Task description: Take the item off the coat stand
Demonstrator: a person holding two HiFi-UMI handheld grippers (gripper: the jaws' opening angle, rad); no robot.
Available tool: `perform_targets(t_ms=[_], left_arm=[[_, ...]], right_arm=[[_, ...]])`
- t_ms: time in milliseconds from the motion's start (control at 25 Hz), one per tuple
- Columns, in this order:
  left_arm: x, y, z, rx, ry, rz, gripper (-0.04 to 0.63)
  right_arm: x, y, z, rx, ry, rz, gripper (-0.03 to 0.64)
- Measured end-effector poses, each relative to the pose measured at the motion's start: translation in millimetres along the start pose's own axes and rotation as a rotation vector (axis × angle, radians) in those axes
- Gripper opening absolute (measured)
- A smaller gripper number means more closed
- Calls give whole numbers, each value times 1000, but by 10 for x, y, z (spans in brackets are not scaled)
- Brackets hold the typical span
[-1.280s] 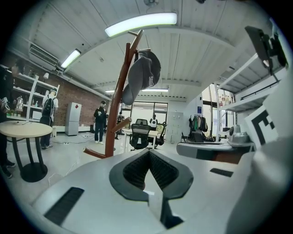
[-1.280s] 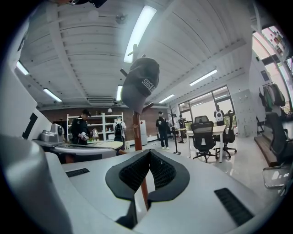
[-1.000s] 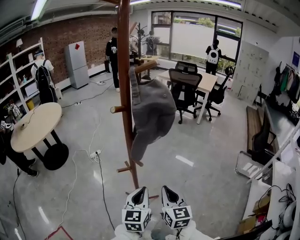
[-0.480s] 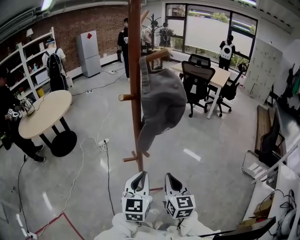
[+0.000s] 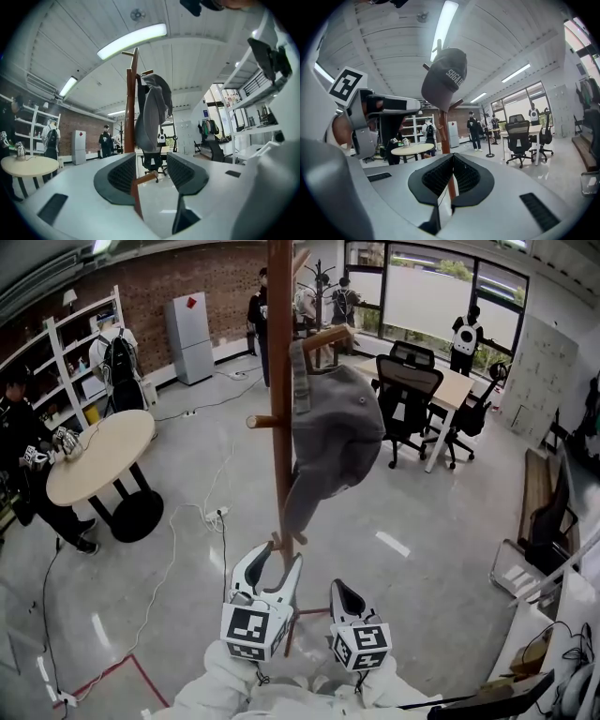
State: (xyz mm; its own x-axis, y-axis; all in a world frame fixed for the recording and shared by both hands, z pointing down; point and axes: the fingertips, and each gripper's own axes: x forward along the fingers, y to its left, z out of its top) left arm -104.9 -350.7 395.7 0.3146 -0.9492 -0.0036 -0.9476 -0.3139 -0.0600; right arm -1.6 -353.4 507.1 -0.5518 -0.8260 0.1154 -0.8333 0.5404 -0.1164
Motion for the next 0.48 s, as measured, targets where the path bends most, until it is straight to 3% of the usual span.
perform_targets(t_ms=[200, 480], left_arm=[[112, 100, 291, 69, -51, -38, 184], [335, 68, 537, 56, -69, -115, 184]], right_arm=[[-19, -48, -22, 10, 3, -6, 9], [-40, -113, -41, 14, 8, -20, 9]])
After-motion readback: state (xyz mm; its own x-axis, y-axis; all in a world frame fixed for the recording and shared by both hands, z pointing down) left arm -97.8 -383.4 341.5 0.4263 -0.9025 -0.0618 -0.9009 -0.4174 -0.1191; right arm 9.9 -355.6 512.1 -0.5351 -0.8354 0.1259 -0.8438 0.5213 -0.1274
